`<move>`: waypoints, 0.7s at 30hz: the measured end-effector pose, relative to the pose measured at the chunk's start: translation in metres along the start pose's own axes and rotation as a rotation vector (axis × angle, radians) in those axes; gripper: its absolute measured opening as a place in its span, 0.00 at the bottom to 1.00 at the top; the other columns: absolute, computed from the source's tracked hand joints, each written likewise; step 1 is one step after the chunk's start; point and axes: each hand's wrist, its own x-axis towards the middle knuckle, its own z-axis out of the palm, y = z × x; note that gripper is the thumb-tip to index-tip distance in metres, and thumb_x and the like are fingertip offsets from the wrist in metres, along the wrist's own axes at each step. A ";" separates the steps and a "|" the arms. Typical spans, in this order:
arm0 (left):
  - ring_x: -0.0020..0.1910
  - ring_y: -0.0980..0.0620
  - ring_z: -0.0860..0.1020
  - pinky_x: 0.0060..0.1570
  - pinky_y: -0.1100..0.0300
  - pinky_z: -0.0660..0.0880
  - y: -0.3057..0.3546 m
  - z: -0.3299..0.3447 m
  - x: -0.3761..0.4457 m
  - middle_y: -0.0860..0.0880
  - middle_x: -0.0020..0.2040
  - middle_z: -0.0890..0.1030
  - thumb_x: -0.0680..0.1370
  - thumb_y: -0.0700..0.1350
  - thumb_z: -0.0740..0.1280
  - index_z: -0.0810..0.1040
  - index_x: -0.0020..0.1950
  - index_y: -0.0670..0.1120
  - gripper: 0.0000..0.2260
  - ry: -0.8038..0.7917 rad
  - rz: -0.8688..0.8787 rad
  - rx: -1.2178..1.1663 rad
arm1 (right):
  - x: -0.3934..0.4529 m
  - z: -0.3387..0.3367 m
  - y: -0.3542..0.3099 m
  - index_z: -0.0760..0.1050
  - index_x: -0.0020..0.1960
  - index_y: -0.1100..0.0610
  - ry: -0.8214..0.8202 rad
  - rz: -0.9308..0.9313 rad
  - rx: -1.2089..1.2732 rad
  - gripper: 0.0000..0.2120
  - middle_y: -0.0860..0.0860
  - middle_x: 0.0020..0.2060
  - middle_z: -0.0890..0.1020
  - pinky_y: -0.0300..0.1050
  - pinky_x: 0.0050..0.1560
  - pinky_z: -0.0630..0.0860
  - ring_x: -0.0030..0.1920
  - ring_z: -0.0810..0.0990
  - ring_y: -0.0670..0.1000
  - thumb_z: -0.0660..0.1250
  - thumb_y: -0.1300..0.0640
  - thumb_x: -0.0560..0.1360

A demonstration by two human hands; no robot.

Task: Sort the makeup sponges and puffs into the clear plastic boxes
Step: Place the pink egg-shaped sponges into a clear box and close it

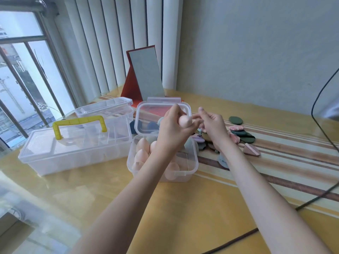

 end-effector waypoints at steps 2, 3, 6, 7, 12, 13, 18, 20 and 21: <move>0.39 0.48 0.72 0.37 0.56 0.69 0.000 -0.001 0.001 0.46 0.38 0.75 0.69 0.53 0.75 0.67 0.43 0.41 0.22 0.041 -0.007 0.030 | 0.015 -0.007 0.008 0.80 0.47 0.54 0.181 -0.123 -0.250 0.10 0.52 0.42 0.82 0.43 0.44 0.73 0.44 0.78 0.51 0.61 0.54 0.80; 0.39 0.48 0.72 0.36 0.56 0.68 0.000 -0.002 0.000 0.46 0.38 0.74 0.69 0.54 0.74 0.67 0.43 0.41 0.22 0.050 -0.018 0.037 | 0.025 -0.013 0.014 0.79 0.53 0.53 0.237 -0.146 -0.425 0.08 0.55 0.51 0.80 0.43 0.49 0.70 0.53 0.76 0.53 0.61 0.56 0.79; 0.36 0.49 0.70 0.33 0.59 0.66 0.001 -0.001 -0.002 0.50 0.36 0.71 0.71 0.55 0.72 0.65 0.44 0.42 0.21 0.027 -0.025 0.058 | 0.051 -0.026 0.034 0.66 0.73 0.53 0.062 0.040 -0.904 0.22 0.58 0.71 0.67 0.51 0.65 0.63 0.70 0.63 0.61 0.58 0.60 0.79; 0.35 0.51 0.69 0.32 0.60 0.65 0.001 -0.001 -0.003 0.52 0.35 0.70 0.72 0.55 0.72 0.65 0.43 0.43 0.21 0.010 -0.002 0.075 | 0.057 -0.028 0.040 0.60 0.76 0.54 -0.041 0.091 -0.990 0.25 0.57 0.74 0.64 0.52 0.69 0.59 0.72 0.61 0.61 0.57 0.59 0.79; 0.33 0.52 0.69 0.29 0.60 0.62 -0.002 0.000 -0.003 0.55 0.33 0.67 0.71 0.59 0.68 0.63 0.42 0.45 0.21 -0.031 0.060 0.136 | 0.061 -0.025 0.040 0.60 0.75 0.55 -0.033 0.161 -0.969 0.29 0.61 0.71 0.63 0.53 0.67 0.62 0.71 0.60 0.63 0.64 0.52 0.78; 0.33 0.52 0.69 0.29 0.60 0.62 -0.002 0.000 -0.002 0.55 0.33 0.68 0.71 0.61 0.67 0.63 0.42 0.45 0.21 -0.028 0.061 0.136 | 0.061 -0.026 0.039 0.64 0.73 0.55 -0.019 0.169 -0.985 0.28 0.62 0.69 0.63 0.52 0.66 0.64 0.69 0.61 0.63 0.66 0.51 0.76; 0.34 0.51 0.70 0.29 0.59 0.64 -0.003 0.002 0.000 0.54 0.34 0.69 0.72 0.57 0.70 0.64 0.43 0.44 0.20 -0.015 0.074 0.152 | 0.053 -0.034 0.036 0.72 0.57 0.57 0.056 0.148 -0.863 0.21 0.59 0.60 0.66 0.48 0.54 0.69 0.58 0.71 0.59 0.75 0.52 0.70; 0.34 0.51 0.70 0.30 0.58 0.65 -0.002 0.001 0.000 0.54 0.34 0.69 0.73 0.56 0.70 0.64 0.43 0.44 0.20 -0.008 0.064 0.143 | 0.047 -0.035 0.032 0.72 0.54 0.58 0.121 0.080 -0.802 0.19 0.58 0.58 0.67 0.45 0.47 0.67 0.53 0.71 0.55 0.76 0.53 0.69; 0.35 0.51 0.71 0.30 0.57 0.67 0.000 0.001 -0.001 0.54 0.34 0.70 0.73 0.56 0.70 0.65 0.43 0.43 0.20 0.002 0.049 0.126 | 0.042 -0.035 0.027 0.72 0.53 0.59 0.166 0.039 -0.757 0.19 0.56 0.56 0.68 0.44 0.46 0.66 0.51 0.71 0.55 0.76 0.53 0.69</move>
